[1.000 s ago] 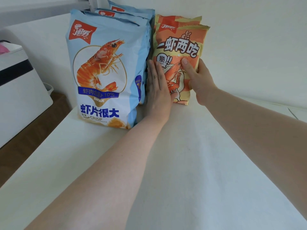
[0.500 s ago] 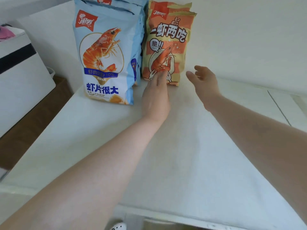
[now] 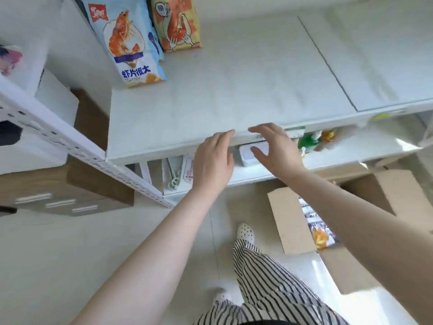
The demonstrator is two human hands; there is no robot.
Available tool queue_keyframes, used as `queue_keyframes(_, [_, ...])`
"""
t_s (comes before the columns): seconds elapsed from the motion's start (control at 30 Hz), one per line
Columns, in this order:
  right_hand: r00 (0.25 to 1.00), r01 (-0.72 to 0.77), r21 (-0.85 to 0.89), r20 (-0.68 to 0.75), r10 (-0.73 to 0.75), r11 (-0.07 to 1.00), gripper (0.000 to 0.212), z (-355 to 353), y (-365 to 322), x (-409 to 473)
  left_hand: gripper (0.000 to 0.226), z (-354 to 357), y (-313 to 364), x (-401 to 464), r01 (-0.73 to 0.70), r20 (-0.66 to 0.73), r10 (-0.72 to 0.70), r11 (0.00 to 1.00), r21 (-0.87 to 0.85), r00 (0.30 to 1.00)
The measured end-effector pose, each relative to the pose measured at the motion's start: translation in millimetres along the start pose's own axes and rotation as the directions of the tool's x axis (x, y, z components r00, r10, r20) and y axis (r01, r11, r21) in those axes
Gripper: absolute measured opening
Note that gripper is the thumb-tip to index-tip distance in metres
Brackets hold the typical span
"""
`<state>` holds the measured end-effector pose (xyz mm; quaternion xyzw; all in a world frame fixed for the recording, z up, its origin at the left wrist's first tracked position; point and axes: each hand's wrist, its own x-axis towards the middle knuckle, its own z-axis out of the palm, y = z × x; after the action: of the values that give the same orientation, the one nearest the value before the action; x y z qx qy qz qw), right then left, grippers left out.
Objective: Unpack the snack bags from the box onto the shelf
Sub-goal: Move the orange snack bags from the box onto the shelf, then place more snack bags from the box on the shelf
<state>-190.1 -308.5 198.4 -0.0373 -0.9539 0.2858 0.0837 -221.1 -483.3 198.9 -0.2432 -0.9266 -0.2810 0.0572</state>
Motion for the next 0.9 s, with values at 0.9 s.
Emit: queue_keyframes(0.9, [0.715, -0.617, -0.235, 0.231, 0.659, 0.751, 0.056, -104.2, 202.6, -483.3, 0.061, 192.3, 250.8, -263.0, -0.358, 0.795, 0.098, 0.921, 0.156, 0.599])
